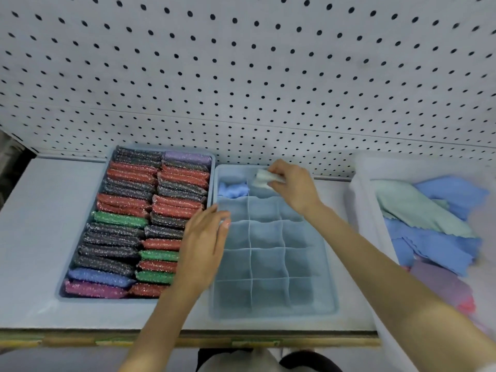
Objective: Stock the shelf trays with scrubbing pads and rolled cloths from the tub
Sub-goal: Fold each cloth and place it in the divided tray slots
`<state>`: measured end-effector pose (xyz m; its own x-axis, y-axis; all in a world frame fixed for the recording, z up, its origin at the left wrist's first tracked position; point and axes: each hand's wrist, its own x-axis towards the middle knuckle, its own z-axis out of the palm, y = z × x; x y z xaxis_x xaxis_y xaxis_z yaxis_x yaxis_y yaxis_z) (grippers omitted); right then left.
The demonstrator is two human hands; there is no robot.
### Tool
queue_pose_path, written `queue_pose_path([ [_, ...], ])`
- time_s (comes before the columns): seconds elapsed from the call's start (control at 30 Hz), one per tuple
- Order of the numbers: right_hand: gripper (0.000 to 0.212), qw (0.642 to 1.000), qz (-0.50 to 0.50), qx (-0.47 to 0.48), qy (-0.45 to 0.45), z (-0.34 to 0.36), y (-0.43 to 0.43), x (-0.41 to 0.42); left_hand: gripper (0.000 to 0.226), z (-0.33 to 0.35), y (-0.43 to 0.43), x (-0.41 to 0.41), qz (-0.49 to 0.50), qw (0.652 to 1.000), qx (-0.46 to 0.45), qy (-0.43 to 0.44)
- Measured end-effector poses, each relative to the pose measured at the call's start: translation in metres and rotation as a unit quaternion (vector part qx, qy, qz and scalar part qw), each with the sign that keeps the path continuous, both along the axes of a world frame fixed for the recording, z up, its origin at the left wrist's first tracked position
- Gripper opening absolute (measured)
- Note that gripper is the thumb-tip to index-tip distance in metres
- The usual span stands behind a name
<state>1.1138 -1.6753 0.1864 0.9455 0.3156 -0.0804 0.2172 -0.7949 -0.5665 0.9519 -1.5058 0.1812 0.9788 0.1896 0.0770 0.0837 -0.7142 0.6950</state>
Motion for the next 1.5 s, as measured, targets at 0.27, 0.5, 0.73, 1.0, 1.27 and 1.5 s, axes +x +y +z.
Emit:
queue_pose_path([
  [0.27,0.018,0.976,0.091,-0.18,-0.08,-0.024,0.011,0.005,0.046,-0.005,0.0,0.003,0.001,0.999,0.053,0.003],
  [0.5,0.022,0.975,0.153,-0.158,0.019,-0.018,0.003,0.015,0.044,-0.01,-0.001,0.002,-0.002,0.998,0.067,0.0],
  [0.73,0.03,0.964,0.187,-0.141,0.122,-0.016,-0.004,0.017,0.049,-0.008,-0.002,0.003,0.008,0.998,0.065,0.009],
  [1.0,0.024,0.991,0.014,0.121,0.051,0.029,-0.047,-0.001,0.05,0.012,-0.021,0.006,-0.007,1.0,0.02,-0.016],
  [1.27,0.033,0.939,-0.115,0.318,0.062,0.074,-0.23,-0.072,0.045,0.059,-0.201,-0.007,-0.085,0.974,-0.212,0.0],
  [1.5,0.03,0.972,-0.106,0.115,0.173,0.034,-0.362,-0.124,0.041,0.053,-0.302,-0.025,-0.105,0.975,-0.191,0.033],
])
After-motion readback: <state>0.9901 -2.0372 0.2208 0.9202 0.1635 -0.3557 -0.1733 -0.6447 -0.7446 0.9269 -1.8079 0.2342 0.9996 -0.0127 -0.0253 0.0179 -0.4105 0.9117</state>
